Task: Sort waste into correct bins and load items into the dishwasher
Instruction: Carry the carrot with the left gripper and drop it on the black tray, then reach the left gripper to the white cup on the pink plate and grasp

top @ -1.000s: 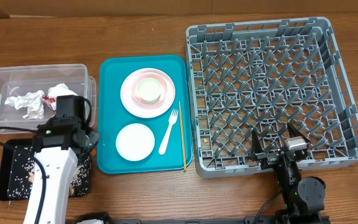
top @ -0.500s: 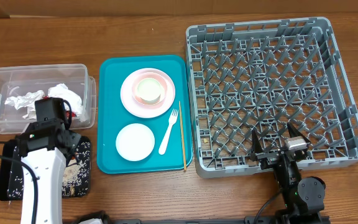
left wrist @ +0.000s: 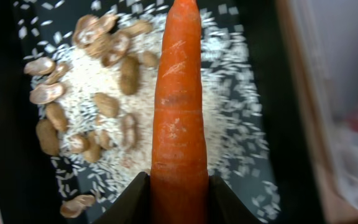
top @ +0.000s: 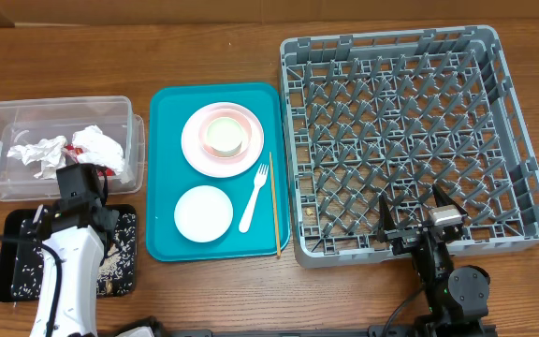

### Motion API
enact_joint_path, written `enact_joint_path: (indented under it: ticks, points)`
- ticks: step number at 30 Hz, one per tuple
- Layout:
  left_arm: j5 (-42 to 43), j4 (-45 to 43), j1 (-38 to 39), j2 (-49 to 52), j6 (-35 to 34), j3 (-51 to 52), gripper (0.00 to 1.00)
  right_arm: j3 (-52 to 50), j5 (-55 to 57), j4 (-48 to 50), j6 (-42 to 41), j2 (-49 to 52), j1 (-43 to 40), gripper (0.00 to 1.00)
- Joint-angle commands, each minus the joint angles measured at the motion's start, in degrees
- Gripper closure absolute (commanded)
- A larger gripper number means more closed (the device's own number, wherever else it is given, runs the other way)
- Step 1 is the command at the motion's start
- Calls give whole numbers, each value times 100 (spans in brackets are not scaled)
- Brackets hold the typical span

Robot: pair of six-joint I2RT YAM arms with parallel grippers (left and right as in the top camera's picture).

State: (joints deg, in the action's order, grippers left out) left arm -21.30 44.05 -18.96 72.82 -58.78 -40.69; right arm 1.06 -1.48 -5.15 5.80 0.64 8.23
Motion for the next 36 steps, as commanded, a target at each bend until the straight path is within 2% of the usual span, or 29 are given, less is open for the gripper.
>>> enact_joint_path:
  ticks: [1, 9, 13, 14, 16, 17, 23, 27, 29, 30, 31, 34, 36]
  points:
    - [-162, -168, -184, 118, -168, 162, 96, -59, 15, 33, 2, -48, -37, 0]
    - [-155, -667, -225, 616, -164, 240, 86, -59, 15, 33, 2, -48, -37, 0]
    - [-111, -750, -225, 619, -164, 240, 86, -59, 15, 33, 2, -48, -37, 0]
    - [-114, -750, -225, 619, -164, 240, 83, -59, 15, 33, 2, -48, -37, 0]
    - [-114, -748, -225, 619, -96, 238, 62, -59, 15, 33, 2, -48, -37, 0]
    - [-111, -745, -225, 619, -39, 238, 56, -59, 15, 33, 2, -48, -37, 0]
    - [-111, -610, -225, 614, 413, 0, 52, -59, 15, 33, 2, -48, -37, 0]
    - [136, 308, -223, 614, 627, -804, 51, -59, 15, 33, 2, -48, -37, 0]
    - [1086, 909, -221, 614, 1932, -1617, 61, -59, 15, 33, 2, -48, -37, 0]
    - [1797, 1056, -175, 614, 2889, -1993, 85, -59, 15, 33, 2, -48, -37, 0]
    - [2811, 1196, -83, 614, 3711, -2286, 91, -59, 15, 33, 2, -48, -37, 0]
    - [4111, 1331, 223, 616, 4168, -2398, 81, -59, 13, 33, 2, -48, -37, 0]
    - [4151, 1408, 459, 619, 4166, -2396, 81, -59, 15, 33, 2, -48, -37, 0]
